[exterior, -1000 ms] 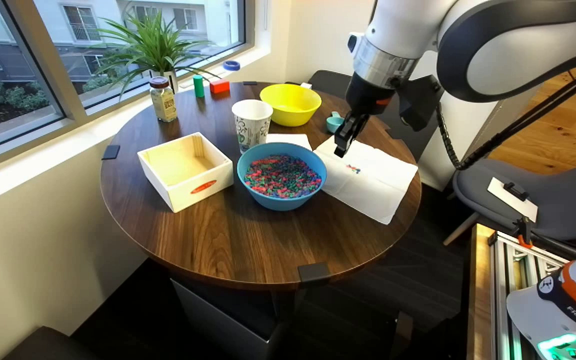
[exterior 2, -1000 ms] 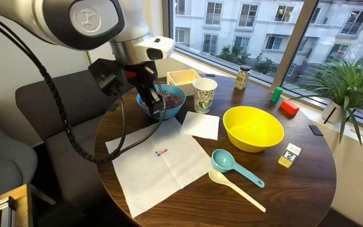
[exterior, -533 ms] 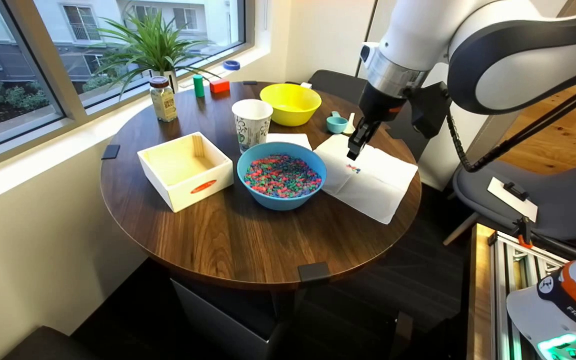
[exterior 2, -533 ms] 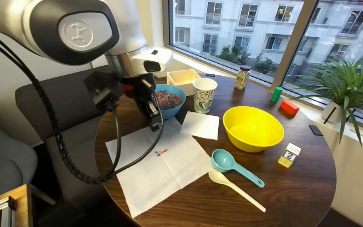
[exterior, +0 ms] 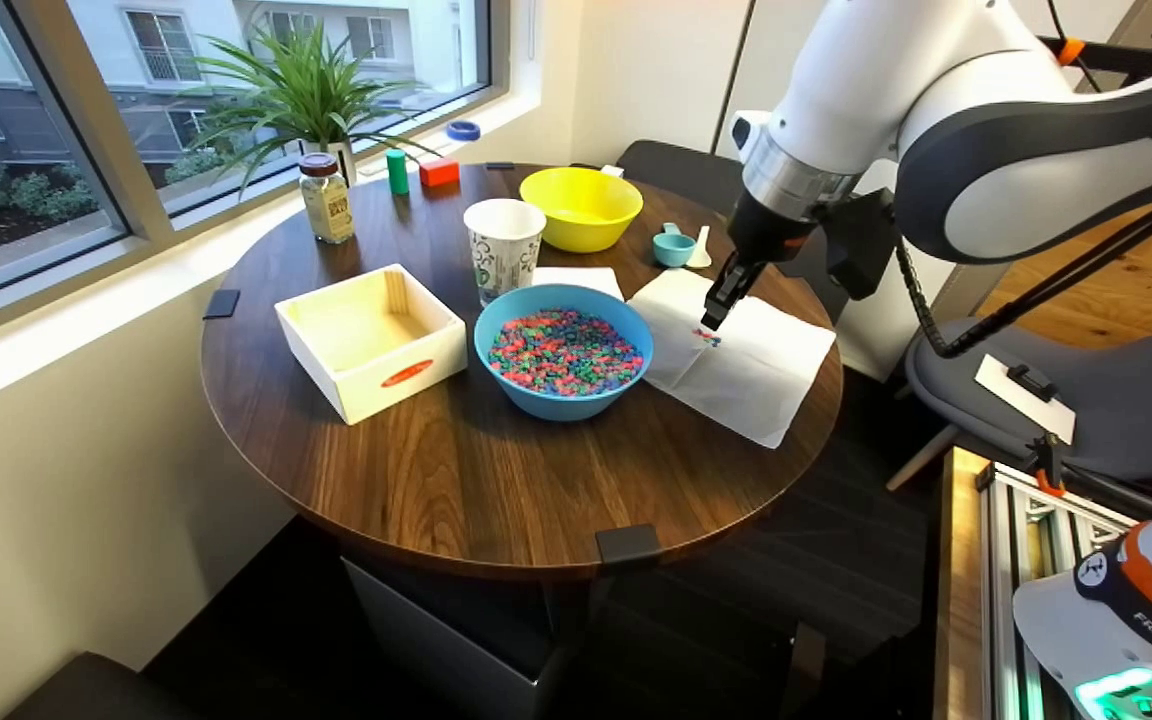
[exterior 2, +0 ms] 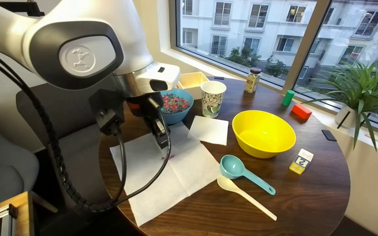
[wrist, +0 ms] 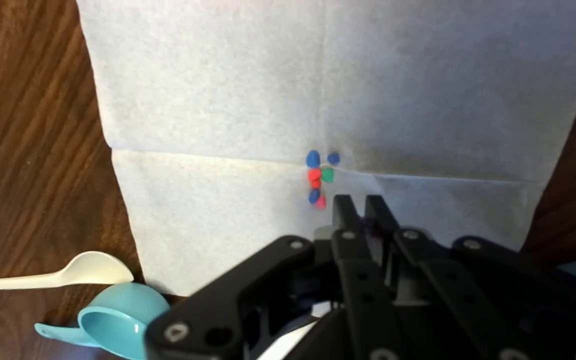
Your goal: Put some of the contents of the blue bowl onto the napkin on the right and then fold the napkin
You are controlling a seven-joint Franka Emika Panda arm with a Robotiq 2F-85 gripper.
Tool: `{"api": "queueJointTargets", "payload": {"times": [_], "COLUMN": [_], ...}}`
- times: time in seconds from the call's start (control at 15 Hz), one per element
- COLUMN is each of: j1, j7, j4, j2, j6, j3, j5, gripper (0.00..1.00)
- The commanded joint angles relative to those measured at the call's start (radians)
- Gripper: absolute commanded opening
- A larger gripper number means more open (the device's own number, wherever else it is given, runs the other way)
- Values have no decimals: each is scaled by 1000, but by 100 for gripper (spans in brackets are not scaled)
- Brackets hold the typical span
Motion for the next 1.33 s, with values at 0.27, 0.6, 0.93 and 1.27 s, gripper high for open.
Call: {"api": "queueJointTargets", "payload": {"times": [0.27,0.6,0.93,1.27], "j1": [-21,-26,-28,-16], "j7": [4,10,27,41], "j4": [-65,-64,-43,26], "j2": [-29,-37,-89,-105], "j6": [26,25,4,21], "j3": [-2,1,19,56], "j5": [-40,-58,-106,-108], "gripper": [35,64,99,100]}}
